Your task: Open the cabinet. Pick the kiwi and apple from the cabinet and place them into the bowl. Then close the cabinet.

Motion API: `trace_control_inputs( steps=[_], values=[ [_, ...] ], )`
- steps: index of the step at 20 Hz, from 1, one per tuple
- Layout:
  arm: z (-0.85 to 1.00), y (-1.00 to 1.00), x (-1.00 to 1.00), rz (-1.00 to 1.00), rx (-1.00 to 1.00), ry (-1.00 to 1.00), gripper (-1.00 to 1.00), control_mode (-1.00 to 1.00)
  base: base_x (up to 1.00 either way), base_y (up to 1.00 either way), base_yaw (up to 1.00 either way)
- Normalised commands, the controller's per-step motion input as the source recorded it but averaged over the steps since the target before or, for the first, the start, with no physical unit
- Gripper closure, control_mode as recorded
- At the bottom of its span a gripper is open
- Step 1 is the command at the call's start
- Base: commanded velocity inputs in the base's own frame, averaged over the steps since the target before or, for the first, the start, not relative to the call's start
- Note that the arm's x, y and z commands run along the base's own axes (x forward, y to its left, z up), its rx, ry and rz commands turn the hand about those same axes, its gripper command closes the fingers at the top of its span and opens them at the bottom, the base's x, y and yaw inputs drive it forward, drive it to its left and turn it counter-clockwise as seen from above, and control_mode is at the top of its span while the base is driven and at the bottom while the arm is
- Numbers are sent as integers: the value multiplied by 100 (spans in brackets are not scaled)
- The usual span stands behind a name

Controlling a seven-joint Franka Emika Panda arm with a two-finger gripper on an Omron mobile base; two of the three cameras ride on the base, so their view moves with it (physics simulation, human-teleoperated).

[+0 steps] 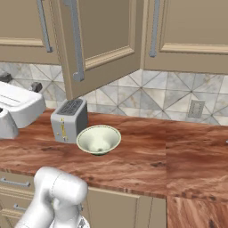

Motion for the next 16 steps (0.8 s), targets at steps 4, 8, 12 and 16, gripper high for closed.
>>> trace_control_inputs(
  steps=[4,8,12,16],
  values=[
    [-8,70,98,-48,-16,-3,-100,-100,0,0,0],
    [-14,45,100,-36,-11,0,-100,-100,0,0,0],
    [-21,13,98,-36,-5,0,-100,-100,0,0,0],
    [-3,-18,58,-35,7,7,-100,-100,0,0,0]
  ],
)
